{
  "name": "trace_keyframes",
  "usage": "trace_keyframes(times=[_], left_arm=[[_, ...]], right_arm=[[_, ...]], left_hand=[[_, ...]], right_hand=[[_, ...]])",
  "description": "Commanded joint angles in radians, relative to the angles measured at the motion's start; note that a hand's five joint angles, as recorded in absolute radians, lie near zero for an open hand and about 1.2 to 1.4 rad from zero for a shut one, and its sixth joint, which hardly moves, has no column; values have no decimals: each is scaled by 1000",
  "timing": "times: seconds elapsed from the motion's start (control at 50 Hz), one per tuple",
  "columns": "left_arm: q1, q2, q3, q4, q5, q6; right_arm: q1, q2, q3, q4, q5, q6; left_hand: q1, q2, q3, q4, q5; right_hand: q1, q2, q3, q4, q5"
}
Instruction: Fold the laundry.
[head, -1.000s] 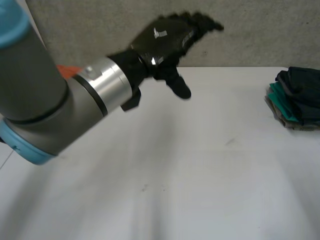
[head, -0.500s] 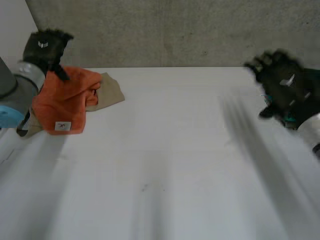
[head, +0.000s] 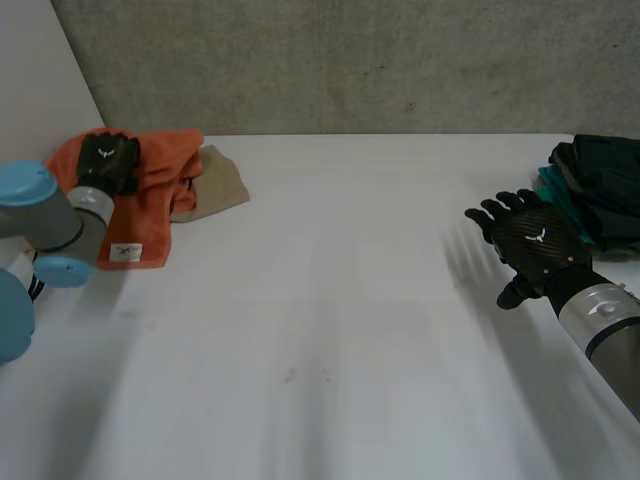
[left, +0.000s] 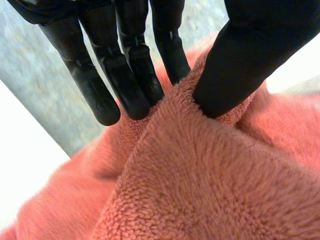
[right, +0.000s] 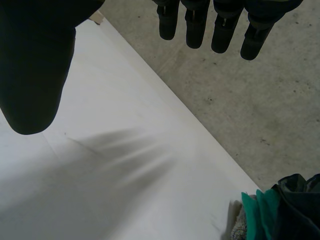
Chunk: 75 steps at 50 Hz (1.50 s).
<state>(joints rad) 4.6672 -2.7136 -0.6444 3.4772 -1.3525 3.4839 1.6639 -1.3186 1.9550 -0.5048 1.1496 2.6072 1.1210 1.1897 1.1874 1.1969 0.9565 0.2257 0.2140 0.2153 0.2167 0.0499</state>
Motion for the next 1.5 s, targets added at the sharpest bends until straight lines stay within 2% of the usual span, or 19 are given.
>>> trace_keyframes(times=[0.02,0.14,0.24,0.32,0.42,0.44,0.46,0.48,0.52,0.68,0.78,0.88,1.0,1.14,1.32,1.42,1.44,1.48,1.5], left_arm=[[-134,371,-345,148,-34,-61],[-292,642,-595,169,16,-255],[-462,771,-792,171,152,-419],[-588,692,-827,166,171,-404],[-657,508,-784,82,150,-313],[-657,493,-773,54,150,-296],[-666,471,-756,-7,147,-264],[-670,469,-753,-35,145,-249],[-671,472,-753,-79,144,-227],[-625,696,-788,-136,136,-224],[-507,804,-828,-128,118,-217],[-383,784,-817,-130,133,-198],[-279,614,-765,-141,139,-97],[-213,428,-677,-145,184,167],[-213,318,-563,-144,139,210],[-214,287,-529,-141,99,208],[-216,282,-523,-141,95,208],[-223,262,-500,-141,85,210],[-225,256,-494,-142,85,210]], right_arm=[[-1,-8,1,0,19,1],[-3,-28,-1,0,56,2],[-3,-51,-2,0,70,10],[-3,-64,-2,0,75,16],[-3,-65,-2,2,75,16],[-3,-65,-2,2,75,17],[-3,-65,-2,2,75,16],[-3,-65,-2,2,75,17],[-3,-67,-2,6,75,19],[-1,-74,-53,152,75,22],[10,-93,-105,352,75,21],[55,-100,-122,572,58,28],[200,-143,-51,531,68,73],[327,-82,13,375,104,80],[453,27,41,189,252,67],[456,84,36,158,271,64],[451,88,36,149,272,64],[447,90,36,146,272,64],[445,90,35,144,275,64]], left_hand=[[275,207,209,199,265],[275,207,209,199,265],[275,207,209,199,265],[275,207,209,199,265],[275,207,209,199,265],[165,97,99,89,155],[-394,-463,-460,-470,-404],[-649,-718,-716,-725,-660],[-883,-952,-950,-959,-893],[-890,-959,-956,-966,-900],[-884,-953,-950,-960,-894],[-881,-950,-947,-957,-891],[-866,-935,-933,-942,-876],[-869,-938,-936,-945,-879],[-799,-868,-866,-875,-809],[-623,-692,-690,-699,-633],[-576,-645,-643,-652,-586],[-418,-487,-484,-494,-428],[-327,-396,-393,-403,-337]], right_hand=[[-51,-39,-41,-42,-50],[-51,-39,-41,-42,-50],[-51,-39,-41,-42,-50],[-51,-39,-41,-42,-50],[-51,-39,-41,-42,-50],[-51,-39,-41,-42,-50],[-51,-39,-41,-42,-50],[-51,-39,-41,-42,-50],[-51,-39,-41,-42,-50],[-51,-39,-41,-42,-50],[-51,-39,-41,-42,-50],[-51,-39,-41,-42,-50],[-51,-39,-41,-42,-50],[-32,-21,-22,-23,-31],[76,88,87,85,78],[308,320,318,317,309],[515,527,525,524,516],[689,701,699,698,690],[917,929,927,926,918]])
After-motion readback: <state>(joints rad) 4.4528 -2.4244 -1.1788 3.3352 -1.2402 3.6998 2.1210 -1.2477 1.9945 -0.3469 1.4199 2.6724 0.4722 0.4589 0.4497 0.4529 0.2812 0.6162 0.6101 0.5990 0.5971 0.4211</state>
